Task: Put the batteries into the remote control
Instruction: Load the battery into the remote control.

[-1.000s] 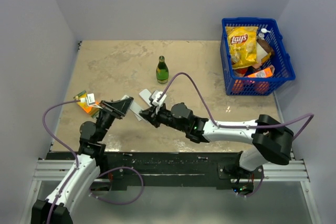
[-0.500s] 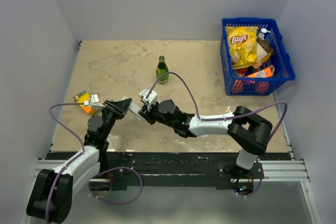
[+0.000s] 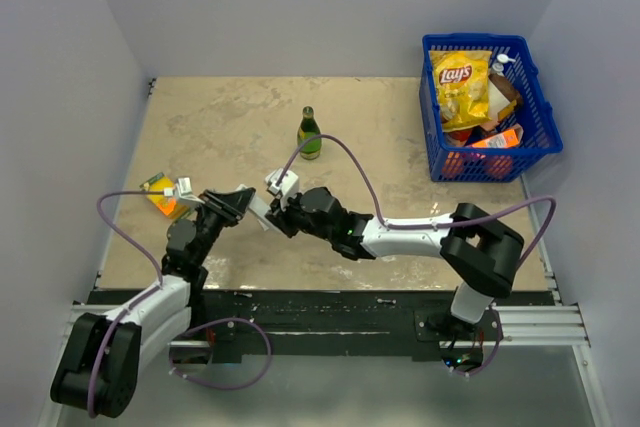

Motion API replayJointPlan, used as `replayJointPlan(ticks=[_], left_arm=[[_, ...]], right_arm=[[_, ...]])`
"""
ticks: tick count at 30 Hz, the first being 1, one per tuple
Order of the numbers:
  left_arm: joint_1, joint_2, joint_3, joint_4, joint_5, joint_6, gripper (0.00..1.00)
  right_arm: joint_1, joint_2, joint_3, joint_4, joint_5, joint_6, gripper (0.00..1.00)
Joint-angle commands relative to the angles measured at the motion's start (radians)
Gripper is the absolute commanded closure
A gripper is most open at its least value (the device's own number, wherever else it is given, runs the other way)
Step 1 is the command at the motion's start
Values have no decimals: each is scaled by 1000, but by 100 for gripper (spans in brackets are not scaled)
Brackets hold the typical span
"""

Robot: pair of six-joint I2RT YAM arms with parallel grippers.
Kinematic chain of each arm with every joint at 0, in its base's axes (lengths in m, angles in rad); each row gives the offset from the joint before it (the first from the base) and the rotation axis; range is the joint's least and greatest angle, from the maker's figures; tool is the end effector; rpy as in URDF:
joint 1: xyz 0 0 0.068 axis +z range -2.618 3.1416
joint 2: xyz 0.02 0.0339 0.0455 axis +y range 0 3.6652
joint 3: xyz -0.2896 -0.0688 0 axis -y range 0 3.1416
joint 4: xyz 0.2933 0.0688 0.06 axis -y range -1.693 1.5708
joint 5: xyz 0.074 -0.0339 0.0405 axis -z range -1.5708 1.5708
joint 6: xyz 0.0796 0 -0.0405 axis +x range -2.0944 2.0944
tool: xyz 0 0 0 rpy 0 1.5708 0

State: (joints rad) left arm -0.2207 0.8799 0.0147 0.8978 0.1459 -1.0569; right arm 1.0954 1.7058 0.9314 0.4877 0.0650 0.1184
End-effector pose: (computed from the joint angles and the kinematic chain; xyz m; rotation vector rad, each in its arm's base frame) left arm 0.2160 -0.0603 0.1573 -0.5545 1.5540 -1.1100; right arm 0.2141 0.4046 0.1949 -0.8645 1.7266 0.7716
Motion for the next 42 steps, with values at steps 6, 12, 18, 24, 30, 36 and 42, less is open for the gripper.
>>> replayJointPlan(ticks=[6, 12, 18, 24, 30, 36, 42], left_arm=[[-19, -7, -4, 265, 189, -163, 100], [-20, -84, -15, 242, 129, -224, 100], [-20, -105, -15, 230, 115, -273, 100], [-20, -111, -13, 218, 121, -295, 100], [-20, -114, 2, 185, 124, -287, 100], [-20, -105, 7, 182, 132, -261, 100], [-20, -91, 5, 188, 156, -253, 100]], right_arm=[[14, -55, -43, 106, -31, -8, 90], [12, -92, -112, 189, -33, 9, 91], [14, -139, -163, 252, -33, 15, 90], [14, -163, -175, 262, -56, 15, 88], [14, -187, -169, 244, -57, 13, 82], [12, -198, -144, 203, -47, 3, 80], [12, -202, -135, 206, -51, 1, 78]])
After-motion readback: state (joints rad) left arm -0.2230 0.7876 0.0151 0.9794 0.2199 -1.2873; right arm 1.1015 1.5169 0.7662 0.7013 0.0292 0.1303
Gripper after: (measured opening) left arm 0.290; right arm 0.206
